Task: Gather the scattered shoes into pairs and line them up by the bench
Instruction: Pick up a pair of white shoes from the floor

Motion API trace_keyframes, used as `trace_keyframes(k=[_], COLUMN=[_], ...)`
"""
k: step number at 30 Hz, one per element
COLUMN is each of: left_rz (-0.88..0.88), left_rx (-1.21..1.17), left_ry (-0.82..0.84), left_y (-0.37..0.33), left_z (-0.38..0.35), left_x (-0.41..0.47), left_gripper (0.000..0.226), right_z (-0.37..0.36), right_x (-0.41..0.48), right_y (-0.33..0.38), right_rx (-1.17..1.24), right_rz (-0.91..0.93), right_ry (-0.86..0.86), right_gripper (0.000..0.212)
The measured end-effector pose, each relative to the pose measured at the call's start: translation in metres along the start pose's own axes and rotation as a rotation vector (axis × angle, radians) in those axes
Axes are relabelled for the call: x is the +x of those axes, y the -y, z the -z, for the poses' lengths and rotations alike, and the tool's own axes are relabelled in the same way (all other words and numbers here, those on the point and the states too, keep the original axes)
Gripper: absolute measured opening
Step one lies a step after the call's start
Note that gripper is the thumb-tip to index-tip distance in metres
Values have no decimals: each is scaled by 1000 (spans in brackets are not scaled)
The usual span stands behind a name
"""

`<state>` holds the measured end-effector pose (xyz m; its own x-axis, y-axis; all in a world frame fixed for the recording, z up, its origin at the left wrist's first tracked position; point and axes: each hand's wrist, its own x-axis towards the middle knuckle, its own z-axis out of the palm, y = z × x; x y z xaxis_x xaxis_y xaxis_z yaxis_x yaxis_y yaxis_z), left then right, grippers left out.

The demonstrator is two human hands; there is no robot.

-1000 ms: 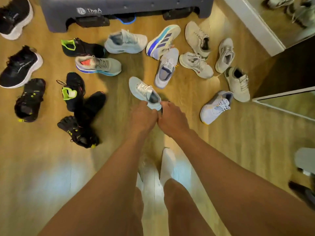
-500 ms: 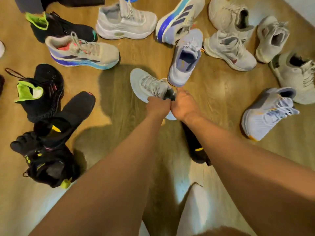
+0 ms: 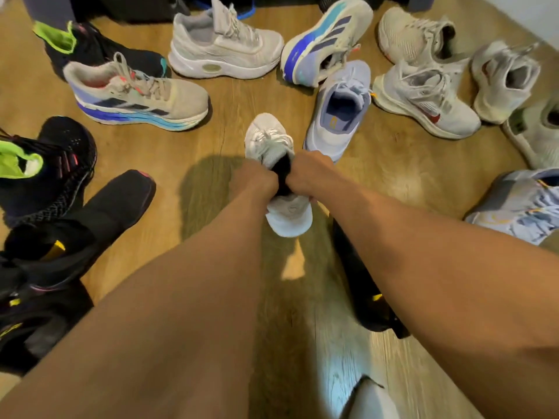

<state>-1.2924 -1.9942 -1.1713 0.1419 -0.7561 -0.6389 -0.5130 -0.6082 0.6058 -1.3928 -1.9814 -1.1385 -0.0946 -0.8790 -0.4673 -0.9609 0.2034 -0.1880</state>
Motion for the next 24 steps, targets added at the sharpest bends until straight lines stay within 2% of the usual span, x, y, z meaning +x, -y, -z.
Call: trace_keyframes(k=[2, 5, 7, 11, 16, 20, 24], left_rz=[25, 21, 13, -21, -27, 44, 128], left_rx=[-105, -229, -237, -217, -295, -399, -413], left_ry=[-5, -140, -208, -269, -433, -572, -596], left_y=[3, 5, 4, 0, 7, 18, 14], left_z=[17, 45, 63, 103, 154, 181, 189], left_x=[4, -3, -5, 1, 11, 13, 11], left_gripper=[36, 38, 41, 39, 35, 30, 28], right_z=[13, 22, 30, 49, 59, 65, 68], right_x=[-2, -3, -3, -1, -1, 7, 26], right_y=[26, 64, 83, 116, 168, 218, 242], right_rx=[-62, -108, -105, -24, 33, -12, 1], right_rz=[22, 124, 165, 115, 163, 194, 176], right_ry=[-49, -168, -188, -174, -228, -184, -61], right_gripper=[7, 28, 33, 31, 29, 30, 43])
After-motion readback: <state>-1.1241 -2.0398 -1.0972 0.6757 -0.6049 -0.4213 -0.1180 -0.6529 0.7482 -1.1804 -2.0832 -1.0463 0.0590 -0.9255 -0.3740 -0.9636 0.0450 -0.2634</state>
